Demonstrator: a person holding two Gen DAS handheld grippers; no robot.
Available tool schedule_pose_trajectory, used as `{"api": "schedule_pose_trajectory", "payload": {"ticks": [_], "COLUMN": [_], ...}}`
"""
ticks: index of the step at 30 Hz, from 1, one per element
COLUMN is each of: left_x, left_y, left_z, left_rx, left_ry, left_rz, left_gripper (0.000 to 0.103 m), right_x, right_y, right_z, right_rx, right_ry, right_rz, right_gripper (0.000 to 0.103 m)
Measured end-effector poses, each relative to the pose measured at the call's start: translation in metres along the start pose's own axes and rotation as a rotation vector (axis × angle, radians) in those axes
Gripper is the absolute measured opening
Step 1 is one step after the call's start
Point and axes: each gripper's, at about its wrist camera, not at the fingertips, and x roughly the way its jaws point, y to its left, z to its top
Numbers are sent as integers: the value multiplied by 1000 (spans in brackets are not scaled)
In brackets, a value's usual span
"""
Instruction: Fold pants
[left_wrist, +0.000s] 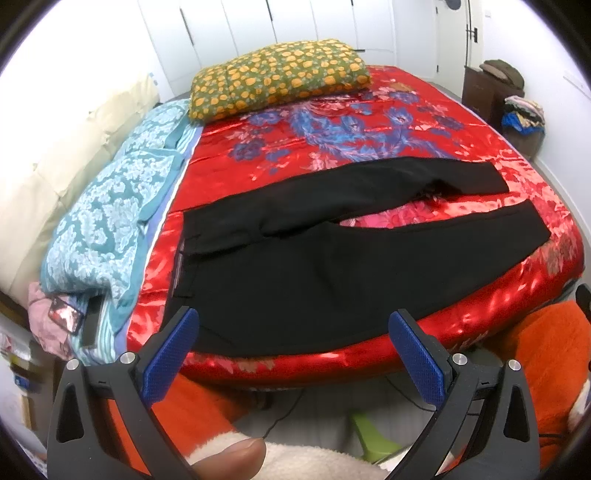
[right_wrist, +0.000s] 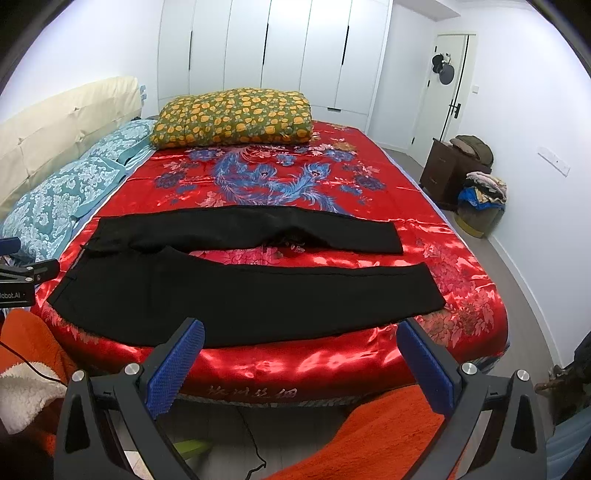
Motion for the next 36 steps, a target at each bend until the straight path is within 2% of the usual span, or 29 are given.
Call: {"api": "schedule_pose_trajectory", "payload": {"ticks": [12, 36], "left_x": [6, 12], "left_y": [3, 0], "left_z": [-1, -1], "left_rx": [-24, -19], "left_ry": [21, 45], "left_rz": [-30, -40], "left_gripper": [102, 102], "right_x": [1, 5], "right_y": [4, 11], "right_z": [-1, -2], "right_rx": [-1, -3], "right_ry": [3, 14], "right_rz": [2, 11], "right_gripper": [103, 103]}}
